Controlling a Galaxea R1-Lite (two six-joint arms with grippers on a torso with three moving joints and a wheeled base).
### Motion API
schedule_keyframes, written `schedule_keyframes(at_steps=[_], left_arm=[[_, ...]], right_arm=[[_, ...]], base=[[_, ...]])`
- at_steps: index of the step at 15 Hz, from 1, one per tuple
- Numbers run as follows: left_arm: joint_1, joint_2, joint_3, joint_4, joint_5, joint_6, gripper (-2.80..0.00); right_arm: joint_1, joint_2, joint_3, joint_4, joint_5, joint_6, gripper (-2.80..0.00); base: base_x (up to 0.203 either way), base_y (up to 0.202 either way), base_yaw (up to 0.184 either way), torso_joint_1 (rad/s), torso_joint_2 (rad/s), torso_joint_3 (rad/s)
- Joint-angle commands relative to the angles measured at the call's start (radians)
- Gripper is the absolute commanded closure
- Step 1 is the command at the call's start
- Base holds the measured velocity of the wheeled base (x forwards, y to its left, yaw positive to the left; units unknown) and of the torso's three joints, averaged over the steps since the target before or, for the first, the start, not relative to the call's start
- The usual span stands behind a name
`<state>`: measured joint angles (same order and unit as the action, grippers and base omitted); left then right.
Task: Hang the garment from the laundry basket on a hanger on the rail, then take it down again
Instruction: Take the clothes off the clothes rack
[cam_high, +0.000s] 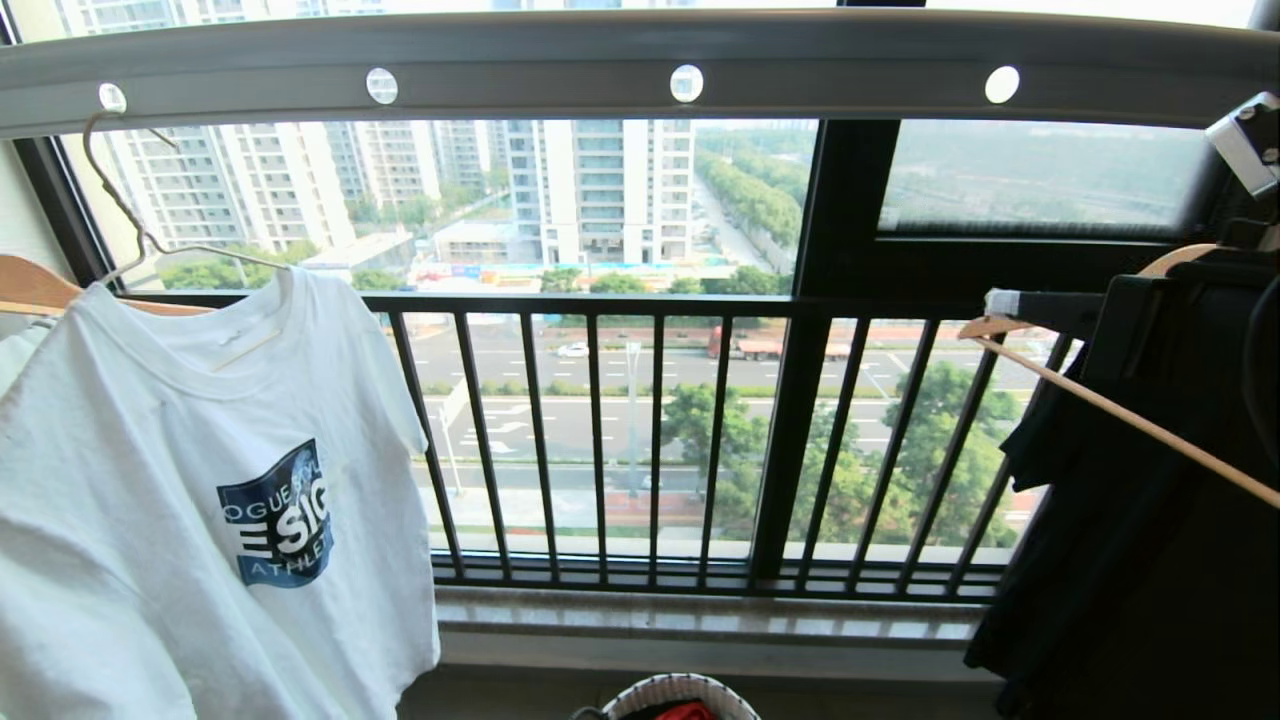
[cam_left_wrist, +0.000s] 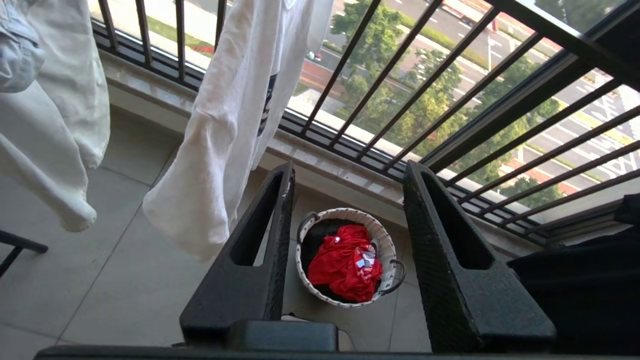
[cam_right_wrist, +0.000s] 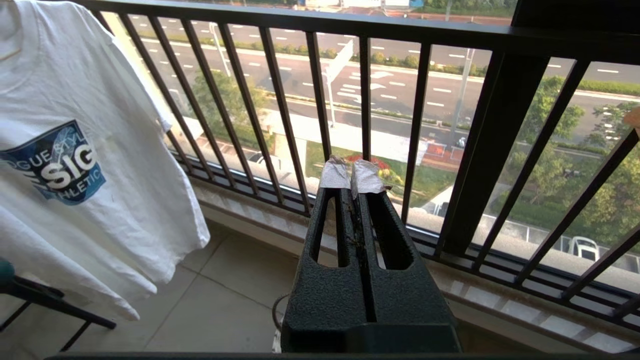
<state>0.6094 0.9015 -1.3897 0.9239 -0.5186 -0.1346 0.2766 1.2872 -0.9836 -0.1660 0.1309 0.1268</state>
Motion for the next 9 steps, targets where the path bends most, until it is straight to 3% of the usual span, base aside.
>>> schedule_keyframes(at_steps=[1,5,9], left_arm=[[0.001,0.003,-0.025,0.044,0.068,-0.008,0.00],[-0.014,-0.024,0.000,0.104,0.071,0.001,0.00],[-0.119,-0.006,-0.006,0.091,0.069,0.007,0.00]], right_arm=[[0.004,0.015,0.000,0.005,0.003,0.001,0.00],[0.004,0.025,-0.001,0.006,0.003,0.001,0.00],[0.004,0.046,-0.001,0.006,0.003,0.001,0.00]], base=[[0.000,0.000,0.000,0.000,0.00,0.000],[0.000,0.000,0.000,0.000,0.00,0.000],[0.000,0.000,0.000,0.000,0.00,0.000]])
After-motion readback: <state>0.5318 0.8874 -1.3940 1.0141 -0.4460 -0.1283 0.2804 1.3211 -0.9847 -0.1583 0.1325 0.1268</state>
